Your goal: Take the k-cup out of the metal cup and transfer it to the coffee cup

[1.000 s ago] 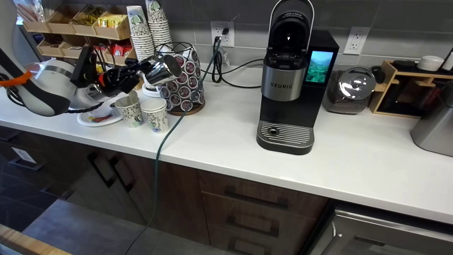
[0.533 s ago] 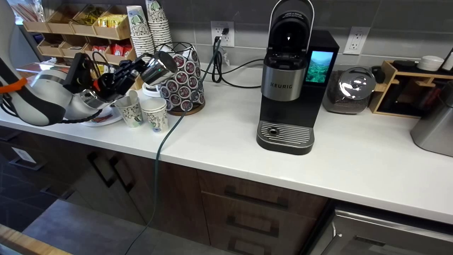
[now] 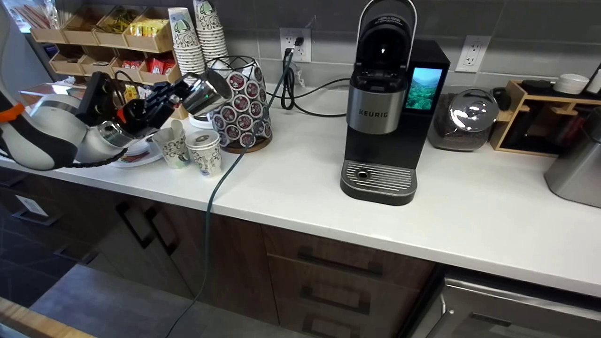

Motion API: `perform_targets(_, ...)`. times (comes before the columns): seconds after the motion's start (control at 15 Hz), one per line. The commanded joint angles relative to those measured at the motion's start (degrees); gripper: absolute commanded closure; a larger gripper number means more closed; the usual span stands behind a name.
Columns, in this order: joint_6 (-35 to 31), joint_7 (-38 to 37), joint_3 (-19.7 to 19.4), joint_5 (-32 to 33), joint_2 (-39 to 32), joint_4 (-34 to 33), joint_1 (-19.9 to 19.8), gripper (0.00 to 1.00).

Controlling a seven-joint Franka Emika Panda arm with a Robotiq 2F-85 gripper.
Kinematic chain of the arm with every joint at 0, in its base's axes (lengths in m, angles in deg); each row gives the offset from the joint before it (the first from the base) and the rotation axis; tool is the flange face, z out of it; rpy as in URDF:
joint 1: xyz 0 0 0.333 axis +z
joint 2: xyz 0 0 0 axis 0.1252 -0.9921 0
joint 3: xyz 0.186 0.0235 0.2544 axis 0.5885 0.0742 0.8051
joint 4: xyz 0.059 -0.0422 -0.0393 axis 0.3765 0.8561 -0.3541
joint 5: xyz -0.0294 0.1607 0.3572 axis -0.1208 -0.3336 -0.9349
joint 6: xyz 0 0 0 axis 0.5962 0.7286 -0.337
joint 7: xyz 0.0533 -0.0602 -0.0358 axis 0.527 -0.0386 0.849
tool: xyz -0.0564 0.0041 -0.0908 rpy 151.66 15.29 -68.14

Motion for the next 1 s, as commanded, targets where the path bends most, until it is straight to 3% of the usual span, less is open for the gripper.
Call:
perform_targets(0.0, -13.6, 9.8, 0.2, 1.4, 6.2, -2.2, -4.3, 0.96)
perform_targets(0.07, -19.1, 12.5, -0.3, 2.8, 9.0, -2.2, -5.9, 0.96)
perform_targets(0.27, -33.2, 18.8, 3.6, 3.4, 15.9, -3.8, -15.9, 0.96)
perform_targets(0.47, -48.1, 26.8, 5.1, -0.5, 21.9, -6.4, -24.6, 0.96)
perform_targets(0.67, -63.4, 35.3, 0.7, -6.1, 27.1, -6.9, -28.4, 0.96)
perform_targets(0.73, -67.6, 38.3, -5.4, -8.9, 28.3, -6.7, -24.8, 0.96)
perform_targets(0.93, -77.0, 50.9, -12.3, -19.2, 30.8, -6.5, -25.7, 0.96)
